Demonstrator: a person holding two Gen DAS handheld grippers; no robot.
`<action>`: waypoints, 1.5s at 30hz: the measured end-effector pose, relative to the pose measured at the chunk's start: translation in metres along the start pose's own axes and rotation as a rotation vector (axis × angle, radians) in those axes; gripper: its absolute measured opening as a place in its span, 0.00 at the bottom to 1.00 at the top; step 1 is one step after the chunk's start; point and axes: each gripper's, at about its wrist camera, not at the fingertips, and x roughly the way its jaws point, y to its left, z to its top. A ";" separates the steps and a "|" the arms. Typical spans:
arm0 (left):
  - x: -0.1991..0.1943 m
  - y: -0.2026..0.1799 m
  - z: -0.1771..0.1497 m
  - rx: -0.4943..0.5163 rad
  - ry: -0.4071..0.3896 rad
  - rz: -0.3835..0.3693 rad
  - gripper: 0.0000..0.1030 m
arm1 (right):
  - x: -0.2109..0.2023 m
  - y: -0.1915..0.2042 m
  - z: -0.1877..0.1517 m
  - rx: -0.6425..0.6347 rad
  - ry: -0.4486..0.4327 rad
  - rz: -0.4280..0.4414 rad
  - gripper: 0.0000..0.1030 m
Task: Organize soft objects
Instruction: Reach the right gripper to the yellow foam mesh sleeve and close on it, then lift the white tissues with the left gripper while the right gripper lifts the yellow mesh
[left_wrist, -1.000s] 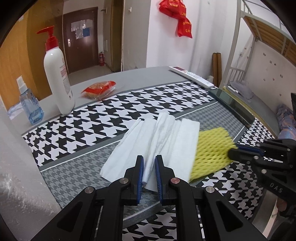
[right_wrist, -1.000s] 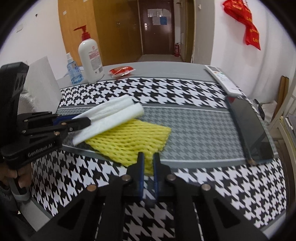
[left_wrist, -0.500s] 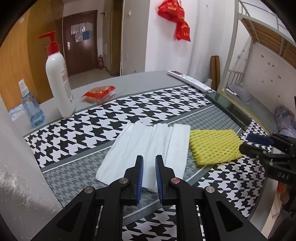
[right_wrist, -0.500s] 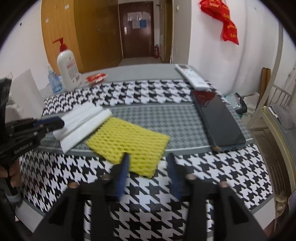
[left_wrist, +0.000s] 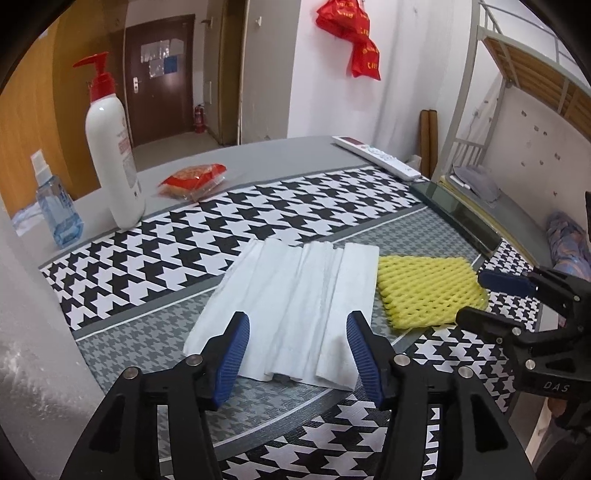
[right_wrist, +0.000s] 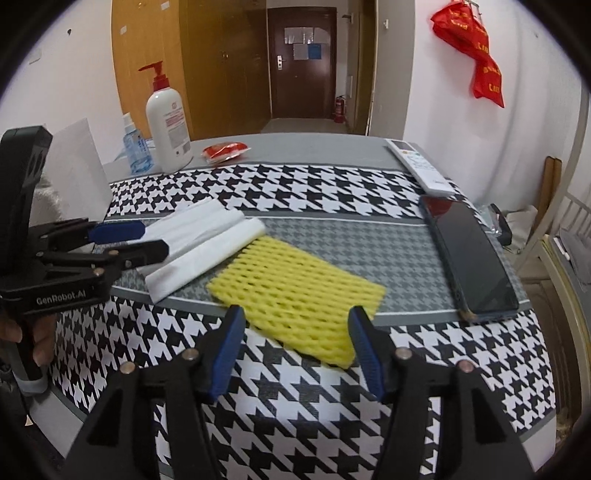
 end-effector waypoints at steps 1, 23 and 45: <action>0.001 0.000 0.000 0.003 0.003 0.007 0.55 | 0.000 0.000 0.001 -0.004 -0.002 -0.001 0.61; 0.028 0.000 -0.001 -0.004 0.070 0.065 0.46 | 0.016 0.001 0.002 -0.060 0.048 0.022 0.62; -0.012 -0.001 -0.001 0.009 -0.031 0.009 0.07 | 0.014 -0.008 0.003 -0.027 0.032 -0.005 0.11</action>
